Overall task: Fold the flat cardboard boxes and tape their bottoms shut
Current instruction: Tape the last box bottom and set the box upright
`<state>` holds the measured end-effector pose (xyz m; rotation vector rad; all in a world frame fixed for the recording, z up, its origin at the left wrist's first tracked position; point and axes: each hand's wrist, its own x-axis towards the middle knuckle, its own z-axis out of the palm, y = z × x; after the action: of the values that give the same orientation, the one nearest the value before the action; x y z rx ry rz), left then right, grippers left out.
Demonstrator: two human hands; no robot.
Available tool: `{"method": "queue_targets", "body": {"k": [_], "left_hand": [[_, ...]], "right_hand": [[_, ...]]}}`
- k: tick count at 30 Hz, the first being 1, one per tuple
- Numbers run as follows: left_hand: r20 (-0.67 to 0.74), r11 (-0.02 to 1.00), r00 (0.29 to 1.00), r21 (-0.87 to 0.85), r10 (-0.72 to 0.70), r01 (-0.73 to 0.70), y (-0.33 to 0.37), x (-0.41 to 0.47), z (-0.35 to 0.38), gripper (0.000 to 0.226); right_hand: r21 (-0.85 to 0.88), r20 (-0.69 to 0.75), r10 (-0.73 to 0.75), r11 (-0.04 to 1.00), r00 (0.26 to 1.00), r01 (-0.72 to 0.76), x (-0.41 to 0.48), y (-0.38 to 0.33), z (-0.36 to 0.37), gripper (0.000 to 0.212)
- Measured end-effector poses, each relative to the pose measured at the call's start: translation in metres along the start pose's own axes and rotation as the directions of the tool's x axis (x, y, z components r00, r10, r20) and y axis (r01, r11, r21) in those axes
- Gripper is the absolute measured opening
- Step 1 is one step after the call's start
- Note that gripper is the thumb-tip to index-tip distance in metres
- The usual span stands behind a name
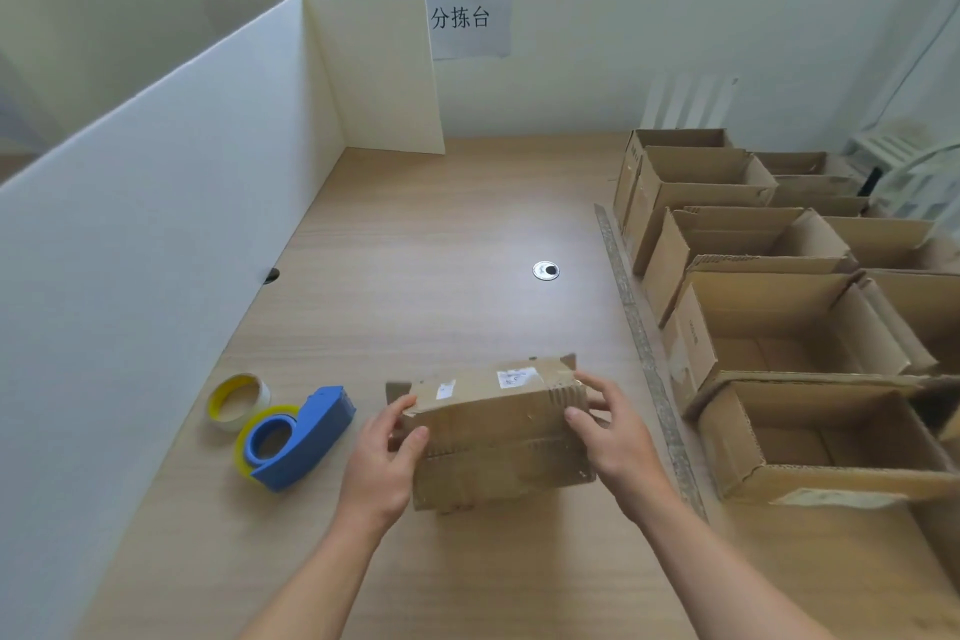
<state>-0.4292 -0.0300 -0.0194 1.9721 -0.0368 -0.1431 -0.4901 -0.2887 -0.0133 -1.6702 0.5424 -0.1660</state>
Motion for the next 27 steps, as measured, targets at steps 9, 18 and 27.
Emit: {"method": "queue_targets", "body": {"k": [9,18,27], "left_hand": [[-0.089,0.979,0.975,-0.013,0.203,-0.205,0.010,-0.013,-0.014,0.047],[-0.101,0.953,0.950,-0.026,0.297,-0.301,0.017,-0.023,-0.025,0.052],[-0.037,0.938,0.937,-0.002,0.347,-0.347,0.023,-0.024,-0.030,0.049]], "right_hand": [[-0.169,0.057,-0.319,0.931,0.946,0.324,-0.018,-0.001,-0.007,0.053],[-0.241,0.198,-0.243,0.927,0.949,0.288,-0.015,-0.007,-0.018,0.053],[-0.298,0.249,-0.318,0.874,0.915,0.385,-0.018,-0.018,-0.028,0.045]]}}
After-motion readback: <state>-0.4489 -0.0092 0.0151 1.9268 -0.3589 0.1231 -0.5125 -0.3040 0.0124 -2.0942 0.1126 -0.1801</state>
